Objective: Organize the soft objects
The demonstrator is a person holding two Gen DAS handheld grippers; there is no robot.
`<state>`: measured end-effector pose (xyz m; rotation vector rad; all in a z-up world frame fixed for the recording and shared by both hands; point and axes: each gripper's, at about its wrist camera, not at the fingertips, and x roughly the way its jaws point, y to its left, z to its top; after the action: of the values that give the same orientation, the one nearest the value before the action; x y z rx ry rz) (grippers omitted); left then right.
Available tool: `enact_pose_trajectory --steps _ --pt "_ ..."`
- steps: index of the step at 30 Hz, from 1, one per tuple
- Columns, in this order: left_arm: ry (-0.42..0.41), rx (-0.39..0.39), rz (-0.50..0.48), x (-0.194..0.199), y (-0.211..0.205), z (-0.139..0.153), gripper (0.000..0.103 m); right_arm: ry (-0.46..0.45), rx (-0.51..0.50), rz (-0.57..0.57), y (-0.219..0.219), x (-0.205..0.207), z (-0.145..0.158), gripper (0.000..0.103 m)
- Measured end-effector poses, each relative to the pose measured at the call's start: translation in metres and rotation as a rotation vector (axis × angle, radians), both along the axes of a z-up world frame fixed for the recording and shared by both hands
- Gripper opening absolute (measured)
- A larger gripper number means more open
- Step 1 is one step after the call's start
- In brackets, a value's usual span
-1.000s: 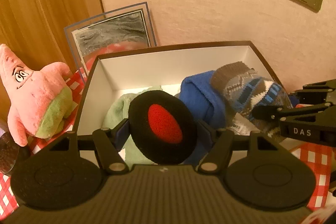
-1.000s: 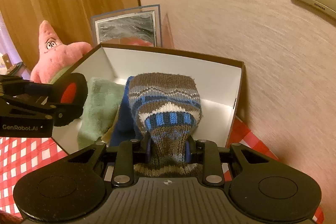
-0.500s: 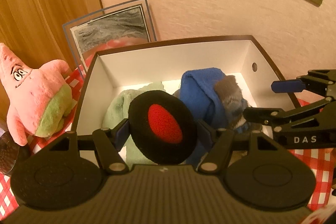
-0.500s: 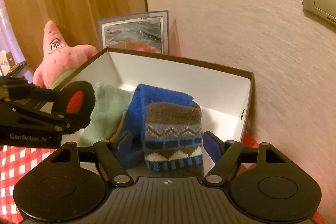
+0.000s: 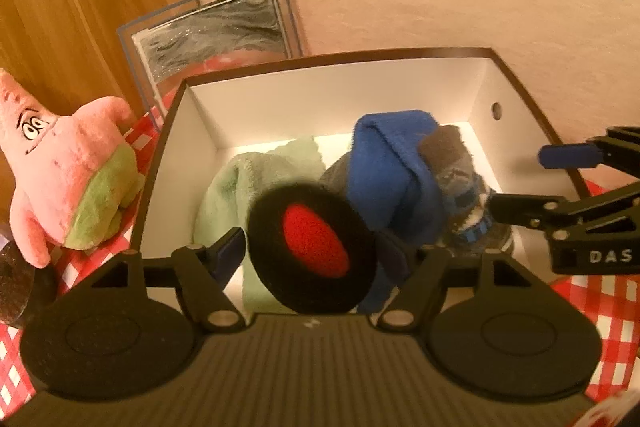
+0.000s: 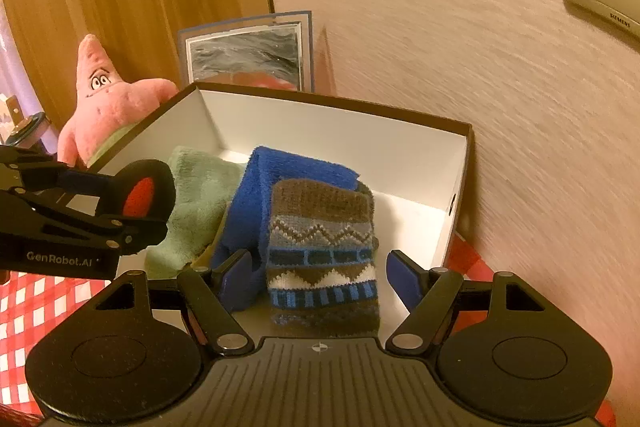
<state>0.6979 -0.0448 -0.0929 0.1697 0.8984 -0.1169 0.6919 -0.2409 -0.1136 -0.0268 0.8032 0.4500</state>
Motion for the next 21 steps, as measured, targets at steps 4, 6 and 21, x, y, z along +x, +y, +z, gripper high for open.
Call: enact_pose_trajectory --steps 4,6,21 --pt "0.009 0.009 0.012 0.0034 0.0031 -0.0014 0.072 0.003 0.004 -0.003 -0.0024 0.0008 -0.0013 0.074" --pt "0.011 0.014 0.017 0.0036 0.0038 -0.0020 0.072 0.006 0.003 0.000 -0.0025 0.0009 -0.0017 0.074" --pt "0.017 0.015 0.050 -0.0025 0.0033 0.0013 0.072 0.011 0.015 0.020 -0.0030 -0.0043 -0.0001 0.074"
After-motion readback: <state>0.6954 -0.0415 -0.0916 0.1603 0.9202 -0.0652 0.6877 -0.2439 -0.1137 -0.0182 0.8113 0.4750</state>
